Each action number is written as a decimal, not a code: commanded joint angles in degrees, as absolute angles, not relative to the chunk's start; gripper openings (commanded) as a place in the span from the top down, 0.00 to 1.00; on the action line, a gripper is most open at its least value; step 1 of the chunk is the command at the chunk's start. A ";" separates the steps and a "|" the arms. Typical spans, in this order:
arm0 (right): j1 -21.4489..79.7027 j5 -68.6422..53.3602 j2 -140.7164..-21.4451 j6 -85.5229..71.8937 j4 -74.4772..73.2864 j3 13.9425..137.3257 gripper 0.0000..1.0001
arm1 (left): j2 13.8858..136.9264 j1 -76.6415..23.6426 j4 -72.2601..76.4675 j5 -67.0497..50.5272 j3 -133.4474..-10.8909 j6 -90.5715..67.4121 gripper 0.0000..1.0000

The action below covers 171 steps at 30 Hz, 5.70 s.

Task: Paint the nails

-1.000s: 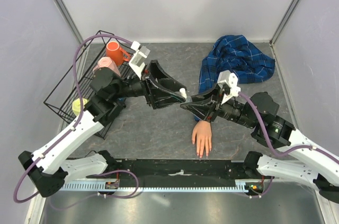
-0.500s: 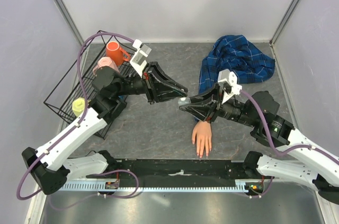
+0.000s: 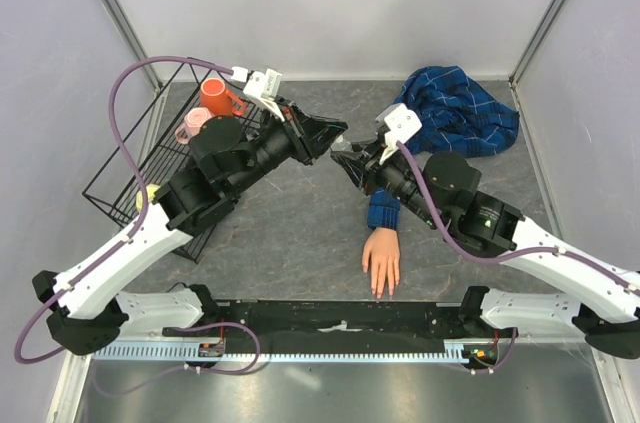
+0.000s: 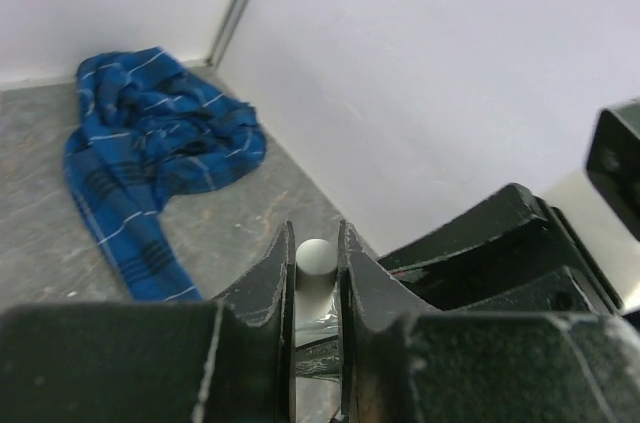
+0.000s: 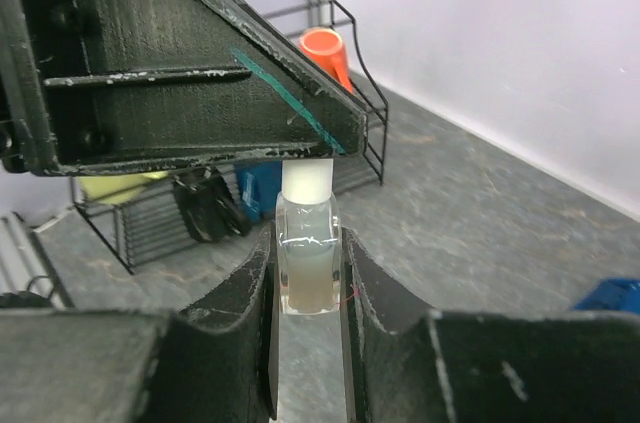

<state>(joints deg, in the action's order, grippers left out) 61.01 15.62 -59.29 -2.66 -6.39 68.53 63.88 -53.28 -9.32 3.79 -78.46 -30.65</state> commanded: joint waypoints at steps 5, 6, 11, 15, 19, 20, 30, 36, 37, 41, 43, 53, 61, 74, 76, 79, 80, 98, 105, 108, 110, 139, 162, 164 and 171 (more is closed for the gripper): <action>60.82 12.49 -57.05 -2.11 -5.89 66.19 1.00 | 63.55 -55.73 -10.10 -4.74 -80.07 -30.06 0.35; 60.73 10.83 -56.00 -2.28 -5.89 65.75 1.00 | 63.02 -55.55 -10.98 -5.44 -80.16 -30.06 0.25; 60.64 4.41 -53.88 -3.08 -7.99 65.57 1.00 | 58.81 -53.44 -16.51 -9.40 -82.61 -29.45 0.10; 60.64 -2.26 -54.05 -2.29 -12.20 67.06 1.00 | 58.88 -51.60 -26.16 -13.70 -88.58 -28.13 0.23; 60.64 -8.68 -54.58 -2.20 -14.06 67.59 1.00 | 63.89 -50.80 -42.68 -20.19 -98.77 -27.07 0.32; 60.64 -9.57 -54.58 -2.20 -14.06 67.41 1.00 | 64.33 -50.71 -43.32 -21.35 -98.96 -27.07 0.32; 60.65 -11.96 -53.44 -2.11 -13.89 66.36 1.00 | 67.58 -50.01 -50.70 -25.66 -102.74 -22.60 0.30; 60.73 -11.87 -53.17 -1.85 -14.06 66.01 1.00 | 70.31 -49.57 -55.46 -26.63 -104.50 -20.66 0.41; 60.65 -11.78 -53.17 -1.76 -14.15 66.09 1.00 | 70.23 -49.48 -55.28 -26.63 -104.41 -20.65 0.41; 60.65 -11.60 -52.82 -1.58 -14.06 65.74 1.00 | 69.87 -49.31 -55.20 -26.81 -104.59 -20.39 0.42; 60.64 -11.25 -52.91 -1.58 -14.15 65.65 1.00 | 69.79 -49.13 -55.37 -27.42 -104.59 -20.04 0.44; 60.64 -10.99 -52.73 -1.41 -14.06 65.65 1.00 | 69.96 -48.78 -58.18 -25.32 -105.03 -18.11 0.55; 60.73 -11.60 -53.26 -1.67 -14.06 65.74 1.00 | 70.22 -48.60 -57.31 -25.14 -105.03 -18.11 0.64; 60.73 -10.38 -54.05 -1.23 -14.33 65.74 1.00 | 69.87 -48.60 -57.48 -18.99 -106.87 -19.51 0.98; 60.64 -8.97 -54.31 -1.06 -14.59 65.74 1.00 | 70.05 -48.60 -58.44 -15.48 -108.36 -20.39 0.98; 60.73 -5.98 -55.19 -0.97 -15.20 66.27 1.00 | 69.53 -48.60 -59.50 -10.91 -109.34 -22.14 0.98; 60.65 -5.37 -55.46 -1.05 -15.21 66.36 1.00 | 69.26 -48.60 -59.50 -9.94 -109.25 -23.37 0.98; 60.64 4.64 -46.87 -2.98 -11.43 57.67 1.00 | 65.39 -48.52 -53.71 -7.47 -105.39 -23.29 0.98; 60.64 10.10 -39.47 -4.30 -8.35 49.76 1.00 | 64.34 -48.43 -50.63 -12.13 -101.96 -24.26 0.98; 60.64 17.91 -34.55 -4.83 -7.56 47.73 1.00 | 63.37 -48.43 -48.17 -14.15 -97.58 -25.31 0.98; 60.64 24.04 -30.87 -5.62 -7.91 46.94 1.00 | 62.41 -48.43 -44.94 -16.51 -94.67 -26.10 0.98; 60.73 42.01 -25.66 -4.22 -15.82 49.75 1.00 | 73.64 -48.43 -1.33 -38.05 -47.99 -35.95 0.98; 60.64 39.90 -26.19 -2.72 -15.20 48.96 1.00 | 83.76 -50.10 9.23 -37.36 -41.92 -38.32 0.98; 60.64 39.81 -26.10 -2.81 -15.38 48.96 1.00 | 84.37 -50.10 9.05 -36.74 -41.75 -37.88 0.98; 60.64 38.94 -25.58 -2.64 -15.56 48.78 1.00 | 87.10 -50.54 10.90 -35.08 -41.75 -37.97 0.98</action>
